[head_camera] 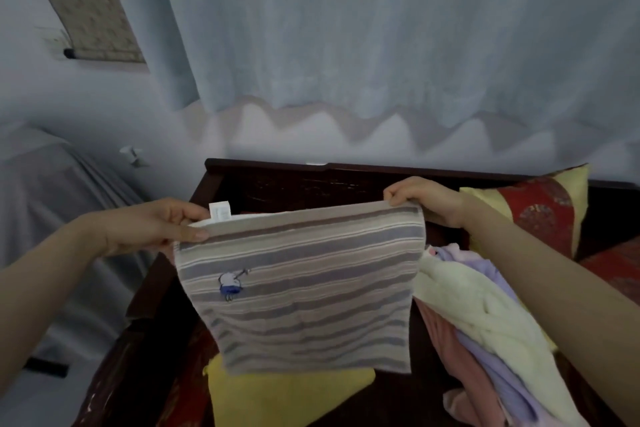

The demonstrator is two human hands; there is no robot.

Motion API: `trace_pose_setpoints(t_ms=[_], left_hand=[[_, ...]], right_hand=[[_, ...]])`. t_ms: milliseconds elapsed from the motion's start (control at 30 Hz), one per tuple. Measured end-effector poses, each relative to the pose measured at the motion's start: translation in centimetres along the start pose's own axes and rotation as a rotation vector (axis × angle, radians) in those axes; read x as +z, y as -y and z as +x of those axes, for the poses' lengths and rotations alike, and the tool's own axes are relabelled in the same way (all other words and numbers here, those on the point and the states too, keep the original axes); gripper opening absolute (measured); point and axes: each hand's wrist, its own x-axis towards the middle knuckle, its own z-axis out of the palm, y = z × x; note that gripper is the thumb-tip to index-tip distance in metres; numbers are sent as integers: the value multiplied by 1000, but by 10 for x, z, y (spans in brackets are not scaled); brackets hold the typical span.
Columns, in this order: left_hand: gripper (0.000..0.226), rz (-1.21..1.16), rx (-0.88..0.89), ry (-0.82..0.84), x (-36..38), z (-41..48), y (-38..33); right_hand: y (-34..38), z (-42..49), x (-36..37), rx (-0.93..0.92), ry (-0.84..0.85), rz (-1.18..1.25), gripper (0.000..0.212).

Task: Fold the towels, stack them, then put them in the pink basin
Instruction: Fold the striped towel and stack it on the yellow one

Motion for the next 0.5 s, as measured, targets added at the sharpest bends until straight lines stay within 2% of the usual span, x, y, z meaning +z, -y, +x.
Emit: trace_pose_setpoints(t_ms=[167, 233, 300, 367, 500], left_hand=[[14, 133, -114, -194, 16, 47, 44], [12, 196, -85, -268, 27, 61, 70], [21, 365, -13, -260, 39, 64, 92], [27, 479, 46, -227, 56, 57, 110], [21, 614, 179, -199, 105, 29, 164]], right_hand=[[-62, 34, 16, 64, -224, -379, 14], [-88, 36, 29, 14, -310, -527, 8], [-115, 31, 45, -47, -354, -595, 5], [-141, 18, 61, -93, -325, -597, 5], [-190, -20, 88, -151, -197, -695, 7]])
